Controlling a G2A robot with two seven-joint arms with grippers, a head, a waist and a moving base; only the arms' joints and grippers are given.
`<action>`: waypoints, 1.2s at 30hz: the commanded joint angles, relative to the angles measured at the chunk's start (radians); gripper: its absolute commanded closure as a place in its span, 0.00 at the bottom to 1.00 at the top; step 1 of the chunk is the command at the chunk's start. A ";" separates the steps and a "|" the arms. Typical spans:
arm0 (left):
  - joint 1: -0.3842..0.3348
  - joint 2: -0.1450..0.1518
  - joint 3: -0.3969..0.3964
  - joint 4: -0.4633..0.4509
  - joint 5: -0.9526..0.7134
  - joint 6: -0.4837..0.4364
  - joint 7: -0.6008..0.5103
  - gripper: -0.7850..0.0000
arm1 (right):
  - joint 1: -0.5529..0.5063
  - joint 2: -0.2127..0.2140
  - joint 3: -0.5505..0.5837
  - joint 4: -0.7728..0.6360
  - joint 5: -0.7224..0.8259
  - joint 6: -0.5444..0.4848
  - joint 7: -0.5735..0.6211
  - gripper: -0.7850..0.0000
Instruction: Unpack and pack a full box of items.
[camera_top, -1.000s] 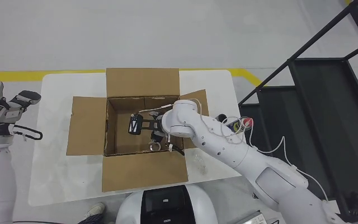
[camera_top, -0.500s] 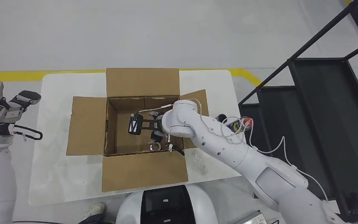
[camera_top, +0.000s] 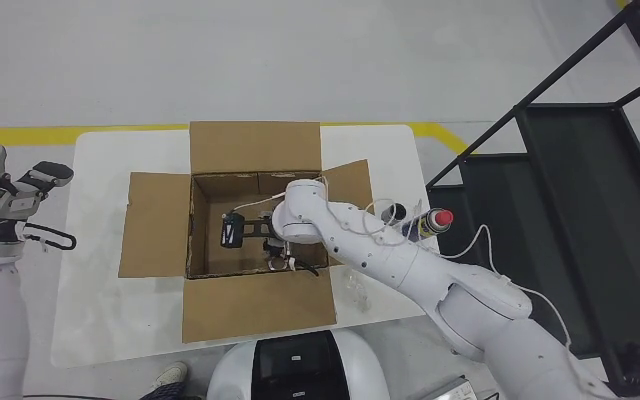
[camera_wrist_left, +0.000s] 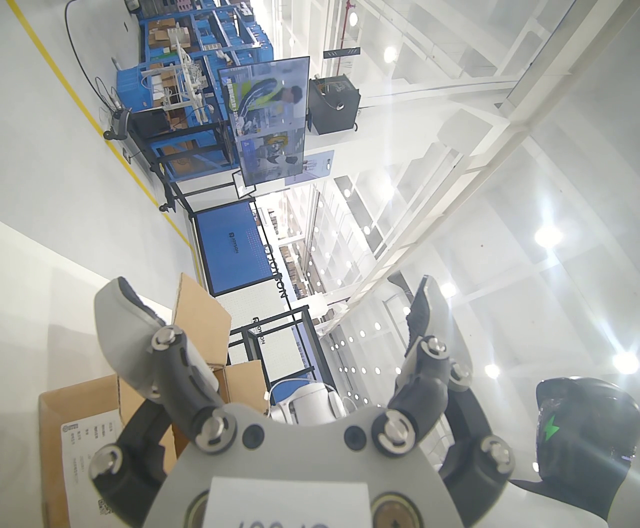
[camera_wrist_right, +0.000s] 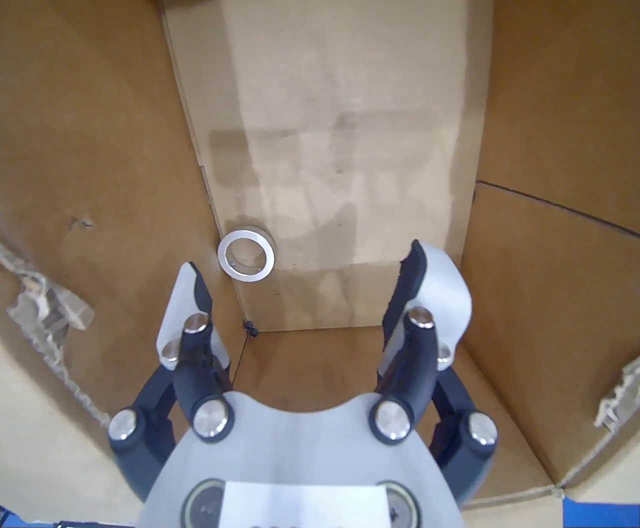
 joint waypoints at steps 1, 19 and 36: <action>0.000 0.000 0.000 0.000 0.000 0.000 0.000 0.00 | 0.013 -0.018 -0.019 0.050 0.009 -0.009 -0.012 0.45; 0.000 0.000 0.000 0.000 0.000 0.000 0.000 0.00 | 0.076 -0.152 -0.109 0.380 0.063 -0.083 -0.139 0.37; 0.000 0.000 0.000 0.000 0.000 0.000 0.000 0.00 | 0.100 -0.214 -0.118 0.504 0.034 -0.054 -0.194 1.00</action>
